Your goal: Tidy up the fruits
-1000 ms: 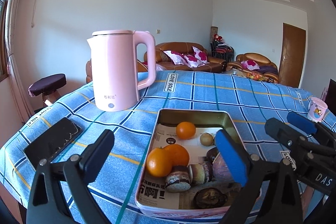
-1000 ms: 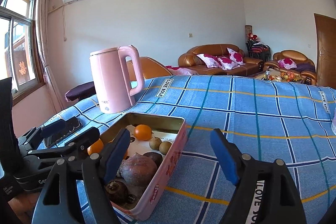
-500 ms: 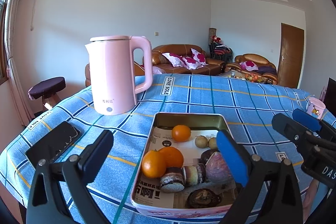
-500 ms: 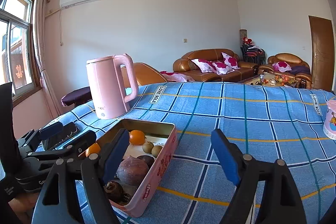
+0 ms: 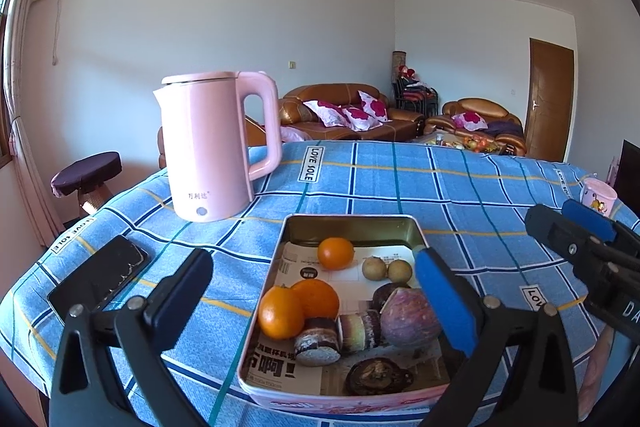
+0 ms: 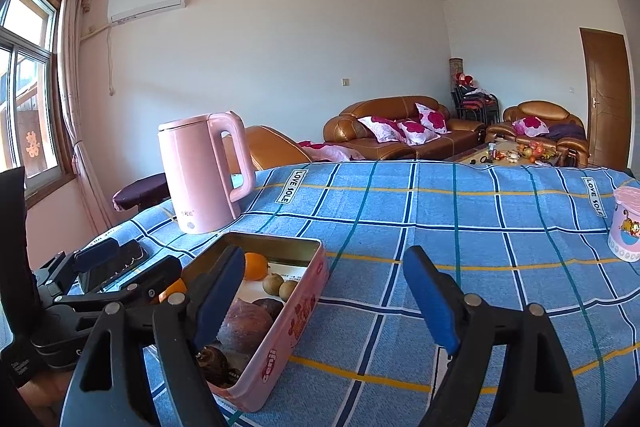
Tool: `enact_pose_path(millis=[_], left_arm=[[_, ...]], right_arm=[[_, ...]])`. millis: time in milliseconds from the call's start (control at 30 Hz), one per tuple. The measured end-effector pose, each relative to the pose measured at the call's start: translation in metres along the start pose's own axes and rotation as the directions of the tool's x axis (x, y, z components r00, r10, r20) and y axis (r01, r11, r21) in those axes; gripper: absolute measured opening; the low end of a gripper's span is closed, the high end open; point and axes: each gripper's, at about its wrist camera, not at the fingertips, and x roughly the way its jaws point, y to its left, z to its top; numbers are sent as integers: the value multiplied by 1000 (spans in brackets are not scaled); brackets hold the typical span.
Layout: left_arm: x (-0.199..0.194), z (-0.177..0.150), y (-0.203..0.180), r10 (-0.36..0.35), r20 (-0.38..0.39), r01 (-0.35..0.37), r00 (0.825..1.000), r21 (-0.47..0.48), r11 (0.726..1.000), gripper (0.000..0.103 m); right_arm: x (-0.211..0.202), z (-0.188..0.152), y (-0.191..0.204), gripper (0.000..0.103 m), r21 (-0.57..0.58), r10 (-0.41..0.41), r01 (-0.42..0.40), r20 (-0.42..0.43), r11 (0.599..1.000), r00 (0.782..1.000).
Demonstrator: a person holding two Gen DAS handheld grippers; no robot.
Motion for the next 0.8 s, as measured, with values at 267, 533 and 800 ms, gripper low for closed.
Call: enact_pose_path(millis=[267,533,800], left_arm=[[-14,6,-6,-21,32,20,999,7,1000,103],[-16,8,-12,-27,26,26,999,9,1000,103],[-15,6,-15,-6,26,5,1000,25,1000,103]], right_arm=[[-8,3,-13,83,22,-24,24,21,999,999],[-13,2,-21,83,37,-35,34,28,999,999],[-15,1,-22,83,33,-38,37,31,999,999]])
